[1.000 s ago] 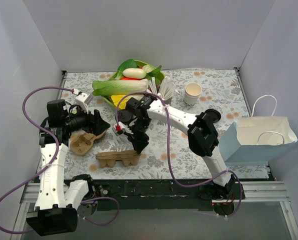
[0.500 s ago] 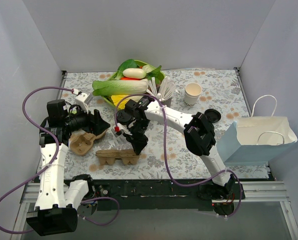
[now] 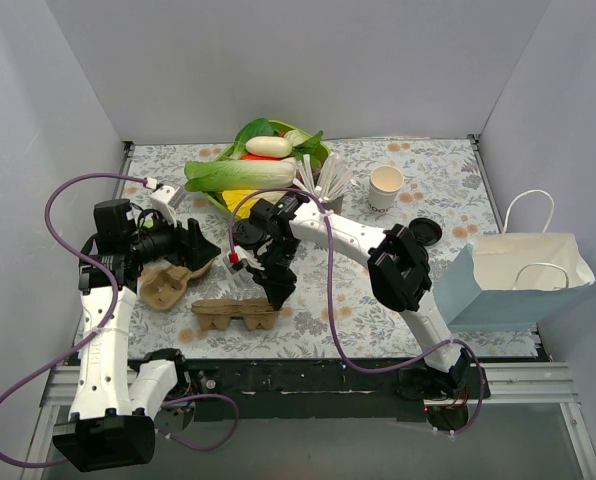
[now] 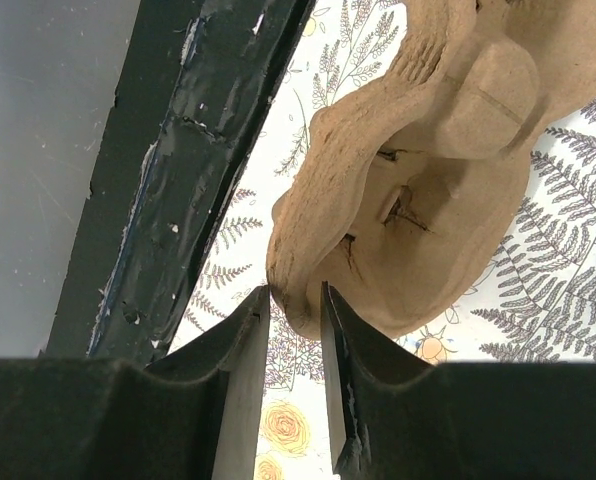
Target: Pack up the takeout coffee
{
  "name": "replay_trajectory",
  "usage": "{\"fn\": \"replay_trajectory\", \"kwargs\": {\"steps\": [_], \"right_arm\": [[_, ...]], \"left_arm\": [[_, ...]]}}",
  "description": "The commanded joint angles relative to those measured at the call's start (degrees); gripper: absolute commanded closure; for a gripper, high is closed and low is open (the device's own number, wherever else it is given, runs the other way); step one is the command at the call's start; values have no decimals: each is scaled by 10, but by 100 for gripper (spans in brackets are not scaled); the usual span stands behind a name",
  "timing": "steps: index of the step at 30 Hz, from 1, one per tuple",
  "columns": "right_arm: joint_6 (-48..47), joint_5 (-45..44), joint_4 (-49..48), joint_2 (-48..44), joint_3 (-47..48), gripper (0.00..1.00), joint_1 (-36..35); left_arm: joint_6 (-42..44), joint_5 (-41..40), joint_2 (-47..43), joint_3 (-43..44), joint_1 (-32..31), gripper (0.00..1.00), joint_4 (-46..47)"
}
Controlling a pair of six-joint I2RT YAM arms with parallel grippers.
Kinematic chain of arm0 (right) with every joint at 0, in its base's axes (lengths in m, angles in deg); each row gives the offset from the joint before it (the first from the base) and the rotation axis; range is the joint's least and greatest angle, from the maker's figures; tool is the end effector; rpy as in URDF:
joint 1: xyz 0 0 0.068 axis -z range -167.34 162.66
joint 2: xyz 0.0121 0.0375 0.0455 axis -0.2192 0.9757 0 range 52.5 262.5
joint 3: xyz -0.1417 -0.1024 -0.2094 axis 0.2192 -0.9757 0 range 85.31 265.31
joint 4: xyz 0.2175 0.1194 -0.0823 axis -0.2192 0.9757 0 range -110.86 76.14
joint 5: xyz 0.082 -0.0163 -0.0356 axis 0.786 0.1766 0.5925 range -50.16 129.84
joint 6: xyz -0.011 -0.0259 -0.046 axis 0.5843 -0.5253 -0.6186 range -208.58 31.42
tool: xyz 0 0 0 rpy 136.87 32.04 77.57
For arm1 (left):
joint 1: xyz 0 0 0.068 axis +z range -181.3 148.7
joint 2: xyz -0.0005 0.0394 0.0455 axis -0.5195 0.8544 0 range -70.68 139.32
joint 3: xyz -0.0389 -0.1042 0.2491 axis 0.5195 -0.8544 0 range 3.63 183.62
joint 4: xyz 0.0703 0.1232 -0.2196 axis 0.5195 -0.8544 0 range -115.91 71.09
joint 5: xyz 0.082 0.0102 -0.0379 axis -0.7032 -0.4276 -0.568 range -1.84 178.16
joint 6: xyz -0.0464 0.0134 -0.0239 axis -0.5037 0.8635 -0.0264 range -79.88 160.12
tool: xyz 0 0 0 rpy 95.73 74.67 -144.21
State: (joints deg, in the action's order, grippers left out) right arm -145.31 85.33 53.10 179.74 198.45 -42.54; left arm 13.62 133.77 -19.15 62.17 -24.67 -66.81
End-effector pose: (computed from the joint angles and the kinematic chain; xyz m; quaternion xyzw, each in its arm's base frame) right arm 0.2276 0.3720 0.2232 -0.7678 0.5107 0.3863 0.0208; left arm 0.1682 -0.0061 0.3450 -0.0846 0.8496 -0.4133 0.3166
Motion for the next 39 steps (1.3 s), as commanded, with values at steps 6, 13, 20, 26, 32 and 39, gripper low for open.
{"fn": "replay_trajectory", "kwargs": {"steps": [6,13,20,26,32,39], "right_arm": [[22,3,9,-11,34,66,10],[21,6,9,-14,31,68,10],[22,8,9,-8,33,66,8],[21,10,8,-3,33,72,4],[22,12,8,-4,31,87,4],[78,-26,-24,-28,41,99,3]], "left_arm": [[-5,10,-7,-3,0,28,10],[-4,11,-8,-4,0,28,10],[-5,12,-8,-5,0,28,11],[-6,11,-8,-6,0,28,11],[-6,12,-6,-8,0,28,11],[9,13,-6,-3,0,28,6]]}}
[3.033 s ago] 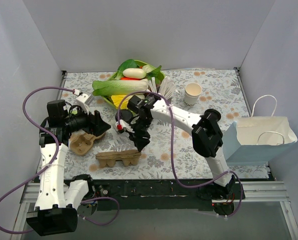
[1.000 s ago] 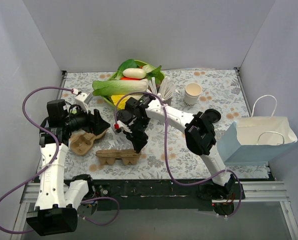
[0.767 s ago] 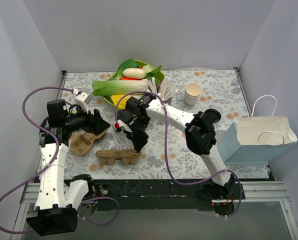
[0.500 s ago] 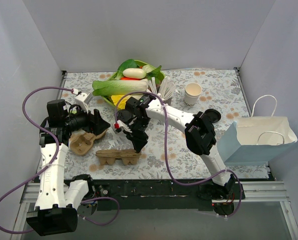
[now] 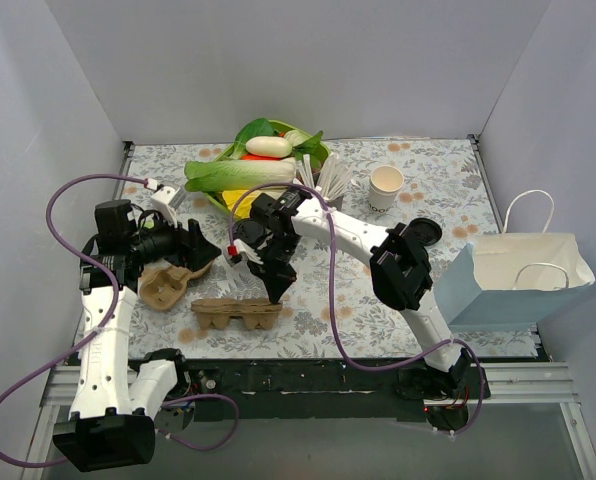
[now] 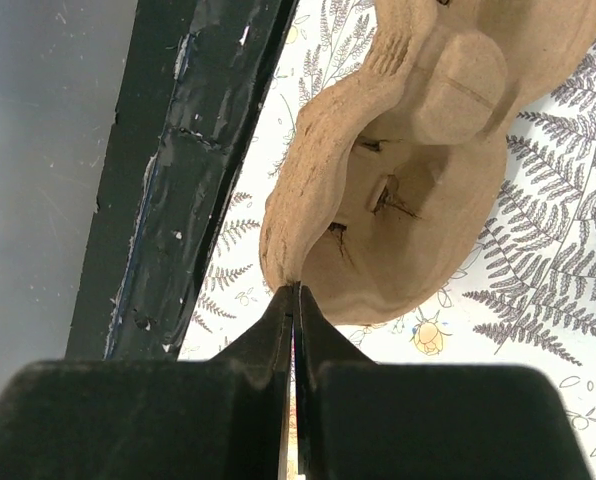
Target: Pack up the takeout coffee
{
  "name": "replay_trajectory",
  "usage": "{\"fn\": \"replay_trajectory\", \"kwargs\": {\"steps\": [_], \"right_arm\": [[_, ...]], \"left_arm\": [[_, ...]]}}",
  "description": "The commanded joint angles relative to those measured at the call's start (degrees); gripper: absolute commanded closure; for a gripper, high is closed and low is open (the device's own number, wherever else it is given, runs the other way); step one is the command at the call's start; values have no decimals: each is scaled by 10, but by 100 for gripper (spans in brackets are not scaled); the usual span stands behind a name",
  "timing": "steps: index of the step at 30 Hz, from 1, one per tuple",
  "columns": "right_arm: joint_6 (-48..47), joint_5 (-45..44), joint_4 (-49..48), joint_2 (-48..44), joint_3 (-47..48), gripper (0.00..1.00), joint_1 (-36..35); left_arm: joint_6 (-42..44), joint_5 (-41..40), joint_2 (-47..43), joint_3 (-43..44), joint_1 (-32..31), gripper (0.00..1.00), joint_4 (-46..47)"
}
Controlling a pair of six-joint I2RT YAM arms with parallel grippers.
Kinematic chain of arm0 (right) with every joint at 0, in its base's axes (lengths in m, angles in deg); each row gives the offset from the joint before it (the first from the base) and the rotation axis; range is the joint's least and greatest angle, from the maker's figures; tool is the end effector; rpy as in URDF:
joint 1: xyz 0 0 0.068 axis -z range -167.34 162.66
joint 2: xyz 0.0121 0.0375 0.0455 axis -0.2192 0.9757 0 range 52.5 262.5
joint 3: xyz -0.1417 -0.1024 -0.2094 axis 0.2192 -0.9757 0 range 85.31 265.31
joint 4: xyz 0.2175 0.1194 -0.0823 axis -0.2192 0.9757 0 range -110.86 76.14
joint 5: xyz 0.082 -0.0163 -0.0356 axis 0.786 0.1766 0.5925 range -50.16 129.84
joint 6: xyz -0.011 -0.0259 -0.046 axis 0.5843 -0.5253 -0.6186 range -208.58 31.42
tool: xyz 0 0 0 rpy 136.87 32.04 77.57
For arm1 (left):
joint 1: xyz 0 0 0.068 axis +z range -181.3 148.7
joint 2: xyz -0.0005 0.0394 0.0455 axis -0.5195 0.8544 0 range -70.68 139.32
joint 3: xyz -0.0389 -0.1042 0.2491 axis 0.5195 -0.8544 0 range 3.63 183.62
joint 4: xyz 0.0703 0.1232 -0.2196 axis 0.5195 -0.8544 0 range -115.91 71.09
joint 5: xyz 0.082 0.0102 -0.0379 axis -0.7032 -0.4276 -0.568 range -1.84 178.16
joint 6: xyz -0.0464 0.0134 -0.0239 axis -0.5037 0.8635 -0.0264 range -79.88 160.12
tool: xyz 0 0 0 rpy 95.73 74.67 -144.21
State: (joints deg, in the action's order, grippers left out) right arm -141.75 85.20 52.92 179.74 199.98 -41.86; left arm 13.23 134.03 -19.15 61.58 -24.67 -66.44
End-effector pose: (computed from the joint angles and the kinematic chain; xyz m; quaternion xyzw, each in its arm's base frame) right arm 0.2337 0.3716 0.2301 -0.7519 0.5341 0.3857 0.0248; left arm 0.1688 -0.0061 0.3423 -0.0873 0.8493 -0.4162 0.3129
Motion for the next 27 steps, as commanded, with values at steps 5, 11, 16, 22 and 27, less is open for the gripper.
{"fn": "replay_trajectory", "kwargs": {"steps": [5,11,16,22,27], "right_arm": [[96,-87,-13,-107,56,99,-7],[90,-166,-27,-217,-8,99,-10],[127,-161,12,-224,25,99,-12],[107,-184,-5,-265,-7,99,-2],[41,-219,8,-305,-145,86,15]], "left_arm": [[70,20,-1,7,0,28,-26],[112,50,4,6,-1,28,-34],[158,71,-4,9,-7,29,-59],[154,107,-3,-2,-29,29,-37],[126,135,21,3,-88,29,-13]]}}
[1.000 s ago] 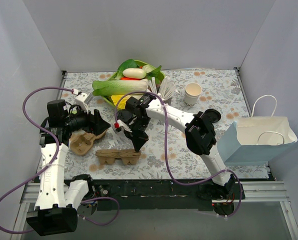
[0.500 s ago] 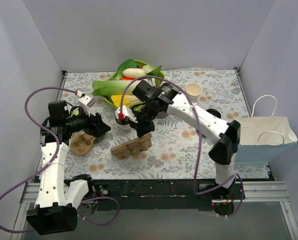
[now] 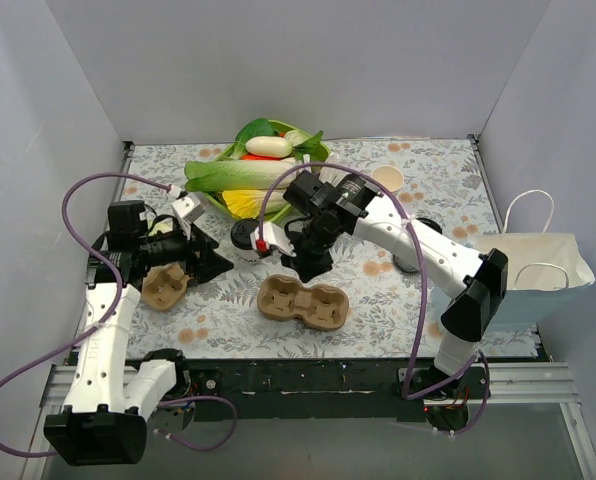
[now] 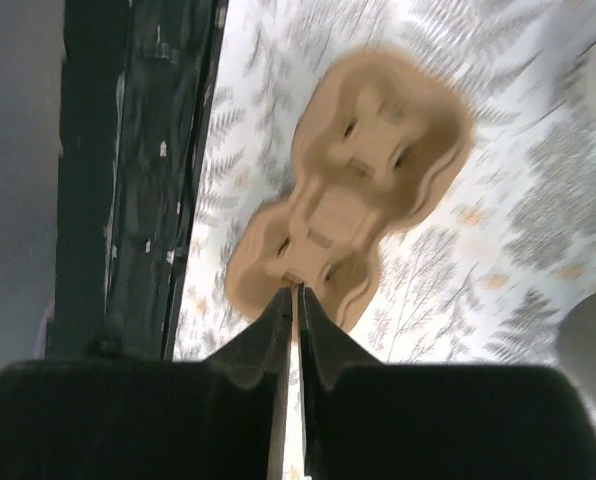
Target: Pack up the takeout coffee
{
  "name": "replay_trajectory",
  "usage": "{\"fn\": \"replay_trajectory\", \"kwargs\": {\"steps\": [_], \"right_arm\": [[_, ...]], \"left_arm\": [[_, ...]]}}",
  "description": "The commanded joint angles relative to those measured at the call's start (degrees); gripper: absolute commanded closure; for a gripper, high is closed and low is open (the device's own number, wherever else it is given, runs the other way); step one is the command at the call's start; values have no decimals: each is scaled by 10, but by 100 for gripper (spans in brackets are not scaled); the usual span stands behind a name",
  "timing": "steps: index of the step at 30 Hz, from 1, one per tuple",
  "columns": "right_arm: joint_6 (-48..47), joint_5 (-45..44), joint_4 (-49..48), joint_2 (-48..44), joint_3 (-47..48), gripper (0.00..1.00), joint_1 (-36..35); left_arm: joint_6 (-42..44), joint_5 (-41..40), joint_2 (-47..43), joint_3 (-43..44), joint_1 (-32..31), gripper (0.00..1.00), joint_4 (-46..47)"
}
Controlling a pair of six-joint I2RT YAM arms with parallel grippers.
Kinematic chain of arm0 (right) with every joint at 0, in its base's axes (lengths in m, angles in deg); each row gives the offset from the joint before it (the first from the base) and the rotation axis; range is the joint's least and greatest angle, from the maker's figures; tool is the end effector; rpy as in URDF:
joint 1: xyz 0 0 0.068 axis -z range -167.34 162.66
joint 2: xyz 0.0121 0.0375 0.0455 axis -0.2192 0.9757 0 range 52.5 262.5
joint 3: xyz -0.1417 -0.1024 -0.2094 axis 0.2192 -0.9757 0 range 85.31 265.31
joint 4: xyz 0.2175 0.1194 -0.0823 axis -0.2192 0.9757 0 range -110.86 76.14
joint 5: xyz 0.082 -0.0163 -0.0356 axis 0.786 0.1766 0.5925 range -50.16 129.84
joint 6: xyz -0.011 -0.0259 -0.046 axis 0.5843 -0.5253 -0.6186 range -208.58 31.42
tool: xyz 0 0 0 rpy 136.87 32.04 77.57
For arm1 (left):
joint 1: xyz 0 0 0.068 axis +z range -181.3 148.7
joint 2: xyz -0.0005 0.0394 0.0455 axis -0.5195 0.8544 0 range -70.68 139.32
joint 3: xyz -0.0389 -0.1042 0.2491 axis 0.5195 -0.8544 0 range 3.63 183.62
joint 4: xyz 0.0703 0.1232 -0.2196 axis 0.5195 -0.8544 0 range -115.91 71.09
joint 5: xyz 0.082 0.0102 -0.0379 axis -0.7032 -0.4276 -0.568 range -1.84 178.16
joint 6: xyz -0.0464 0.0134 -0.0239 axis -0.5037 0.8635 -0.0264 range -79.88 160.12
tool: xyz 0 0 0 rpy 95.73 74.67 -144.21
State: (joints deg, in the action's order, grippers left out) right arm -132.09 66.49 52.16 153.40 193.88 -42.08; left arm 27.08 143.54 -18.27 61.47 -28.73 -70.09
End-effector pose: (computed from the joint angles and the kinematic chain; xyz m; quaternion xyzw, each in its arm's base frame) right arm 0.1883 0.2941 0.3687 -0.7510 0.5849 0.2444 0.1847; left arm 0.1641 -0.0220 0.3382 0.0620 0.8364 -0.4590 0.2929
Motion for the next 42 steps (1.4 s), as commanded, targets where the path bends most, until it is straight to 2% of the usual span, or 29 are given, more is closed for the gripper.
{"fn": "replay_trajectory", "kwargs": {"steps": [1,2,3,5,6,10,11,15,19,22,23,28,35,42], "right_arm": [[-79,-23,10,-57,-106,82,23],[-110,-24,-12,-93,-141,71,33],[-127,-28,-29,-112,-208,66,33],[-152,-38,-75,-161,-277,59,33],[-153,-38,-88,-172,-323,58,33],[-144,-22,-146,-204,-403,55,32],[-143,-20,-156,-207,-416,51,31],[-150,-16,-212,-213,-453,49,26],[-168,-3,-225,-193,-462,45,21],[-177,7,-231,-174,-465,36,16],[-179,9,-232,-167,-465,27,14],[-192,9,-224,-149,-475,28,3],[-192,6,-209,-125,-479,46,-4],[-189,3,-196,-107,-471,58,-5]], "left_arm": [[-15,33,30,6,-83,30,27],[-20,25,38,8,-101,31,30],[-32,12,49,10,-117,32,34],[-57,2,75,12,-146,33,68],[-83,-3,83,16,-150,33,82],[-124,-32,120,41,-154,33,129],[-124,-36,129,50,-154,33,130],[-128,-42,135,51,-154,33,132],[-133,-45,136,51,-154,33,128],[-133,-54,133,52,-154,33,123],[-131,-57,132,53,-154,33,121],[-123,-70,122,47,-154,32,110],[-123,-80,117,45,-154,32,108],[-126,-82,117,39,-153,32,117]]}}
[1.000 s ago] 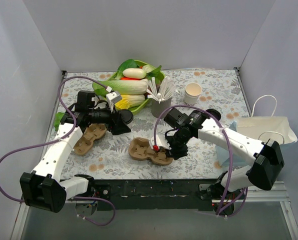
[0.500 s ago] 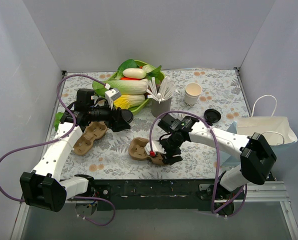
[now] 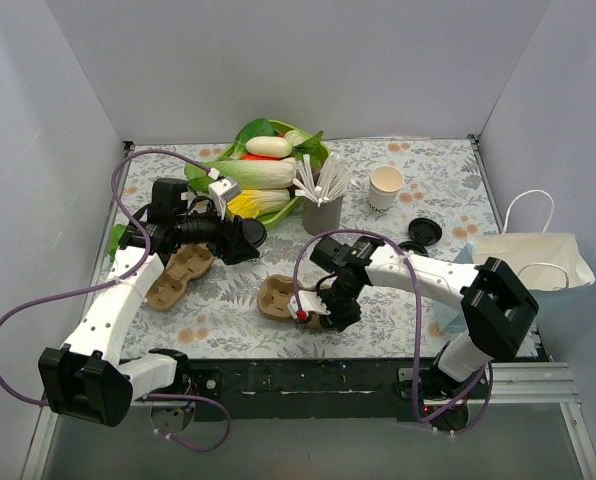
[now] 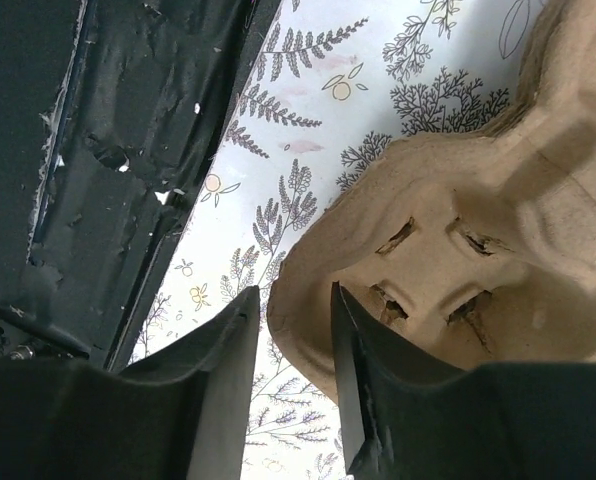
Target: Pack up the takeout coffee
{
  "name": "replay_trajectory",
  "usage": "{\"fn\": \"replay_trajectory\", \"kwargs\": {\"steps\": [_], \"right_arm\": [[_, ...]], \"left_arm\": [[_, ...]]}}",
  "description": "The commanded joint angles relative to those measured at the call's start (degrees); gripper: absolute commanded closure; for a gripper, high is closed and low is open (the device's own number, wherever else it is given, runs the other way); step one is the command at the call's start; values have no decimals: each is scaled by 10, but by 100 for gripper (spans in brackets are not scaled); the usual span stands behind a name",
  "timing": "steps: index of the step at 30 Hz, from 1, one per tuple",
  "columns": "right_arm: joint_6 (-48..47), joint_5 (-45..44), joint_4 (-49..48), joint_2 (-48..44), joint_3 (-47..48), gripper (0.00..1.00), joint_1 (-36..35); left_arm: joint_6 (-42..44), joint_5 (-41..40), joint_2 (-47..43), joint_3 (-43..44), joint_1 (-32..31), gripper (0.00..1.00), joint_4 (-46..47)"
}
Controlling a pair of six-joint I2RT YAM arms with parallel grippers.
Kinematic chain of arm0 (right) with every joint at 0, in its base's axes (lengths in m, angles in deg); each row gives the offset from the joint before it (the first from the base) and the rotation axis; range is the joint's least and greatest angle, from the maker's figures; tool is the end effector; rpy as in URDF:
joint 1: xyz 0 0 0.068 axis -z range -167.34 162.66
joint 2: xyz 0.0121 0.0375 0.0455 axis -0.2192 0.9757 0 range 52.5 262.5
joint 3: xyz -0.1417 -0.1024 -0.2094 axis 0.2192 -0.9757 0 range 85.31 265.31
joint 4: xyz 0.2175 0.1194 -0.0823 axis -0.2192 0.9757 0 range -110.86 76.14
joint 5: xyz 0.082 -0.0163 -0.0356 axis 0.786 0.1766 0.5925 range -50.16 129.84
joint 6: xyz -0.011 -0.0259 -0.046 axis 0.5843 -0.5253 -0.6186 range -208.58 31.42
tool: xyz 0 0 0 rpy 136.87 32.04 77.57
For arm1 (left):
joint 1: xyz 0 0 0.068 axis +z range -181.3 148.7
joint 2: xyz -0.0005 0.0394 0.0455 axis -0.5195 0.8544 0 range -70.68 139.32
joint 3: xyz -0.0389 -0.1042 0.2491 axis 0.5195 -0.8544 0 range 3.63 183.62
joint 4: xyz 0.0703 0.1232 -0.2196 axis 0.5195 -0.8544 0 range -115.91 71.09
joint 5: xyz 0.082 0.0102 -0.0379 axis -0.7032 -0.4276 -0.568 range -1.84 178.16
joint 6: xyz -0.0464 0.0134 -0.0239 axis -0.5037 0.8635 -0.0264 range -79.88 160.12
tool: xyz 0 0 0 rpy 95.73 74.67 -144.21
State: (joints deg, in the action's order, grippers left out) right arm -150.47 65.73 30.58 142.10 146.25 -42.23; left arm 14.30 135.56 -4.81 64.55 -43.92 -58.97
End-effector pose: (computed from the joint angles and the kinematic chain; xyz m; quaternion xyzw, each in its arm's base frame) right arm 0.1484 0.2381 0.2082 -0.8370 0.4924 0.2176 0.0976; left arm 0.2194 -0.0760 0.3237 0.0556 0.8581 -0.4660 0.2087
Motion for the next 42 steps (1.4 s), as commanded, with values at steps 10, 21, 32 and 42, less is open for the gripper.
{"fn": "replay_trajectory", "kwargs": {"steps": [10,21,32,42], "right_arm": [[4,8,77,25,43,74,-4],[22,27,126,53,100,79,-3],[38,37,145,73,122,74,2],[69,62,181,80,179,74,17]], "left_arm": [[1,0,-20,3,-2,32,14],[0,4,-25,-6,-2,32,15],[-1,9,-31,-16,-2,32,17],[0,9,-33,-22,-2,32,18]]}}
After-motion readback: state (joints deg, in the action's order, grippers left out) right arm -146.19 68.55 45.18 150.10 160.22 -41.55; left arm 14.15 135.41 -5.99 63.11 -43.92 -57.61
